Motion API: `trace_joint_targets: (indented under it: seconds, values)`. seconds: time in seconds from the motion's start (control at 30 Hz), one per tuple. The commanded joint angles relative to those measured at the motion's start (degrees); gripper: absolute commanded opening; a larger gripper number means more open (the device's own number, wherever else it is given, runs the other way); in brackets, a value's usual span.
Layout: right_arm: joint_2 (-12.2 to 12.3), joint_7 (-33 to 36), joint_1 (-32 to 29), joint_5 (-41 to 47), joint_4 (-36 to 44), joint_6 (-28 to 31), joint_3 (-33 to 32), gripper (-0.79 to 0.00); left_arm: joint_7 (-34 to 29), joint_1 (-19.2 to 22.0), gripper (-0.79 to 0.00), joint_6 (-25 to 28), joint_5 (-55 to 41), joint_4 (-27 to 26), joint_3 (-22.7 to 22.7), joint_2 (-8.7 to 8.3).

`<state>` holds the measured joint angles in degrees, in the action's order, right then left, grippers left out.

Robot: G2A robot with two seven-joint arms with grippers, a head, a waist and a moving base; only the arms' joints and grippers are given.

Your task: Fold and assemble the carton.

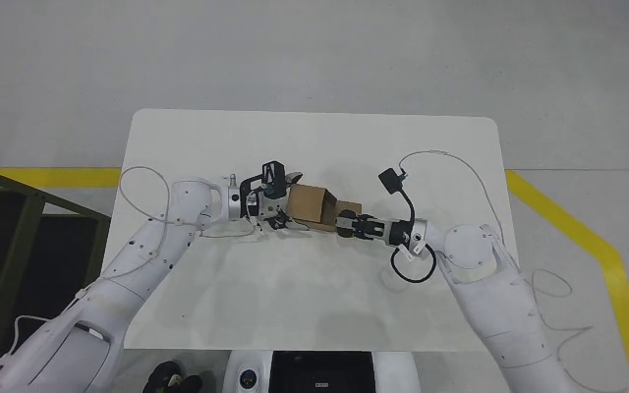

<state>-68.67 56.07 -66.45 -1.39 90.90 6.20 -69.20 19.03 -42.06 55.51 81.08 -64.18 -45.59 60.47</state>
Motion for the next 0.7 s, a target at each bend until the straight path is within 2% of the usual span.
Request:
trace_joint_targets:
  seconds: [0.0, 0.13, 0.33, 0.67]
  values:
    - [0.12, 0.50, -0.27, -0.55, 0.18, -1.03, 0.33, -0.785, -0.08, -0.15, 0.000, 0.10, -0.16, -0.13, -0.05, 0.07]
    - [0.16, -0.85, -0.61, -1.71, -0.95, -2.06, 1.28, -0.785, -0.53, -0.37, 0.000, -0.05, -0.41, -0.26, -0.34, 0.16]
    - [0.01, -4.59, -0.67, -1.16, -1.31, -0.58, 2.00, -0.785, -1.23, -0.84, 0.000, -0.07, -0.70, -0.55, -0.93, 0.17]
    - [0.04, -6.04, 1.31, -1.58, -3.06, 0.42, 2.51, -0.785, -2.85, -1.99, 0.000, 0.06, -1.50, -1.67, -2.03, 0.08]
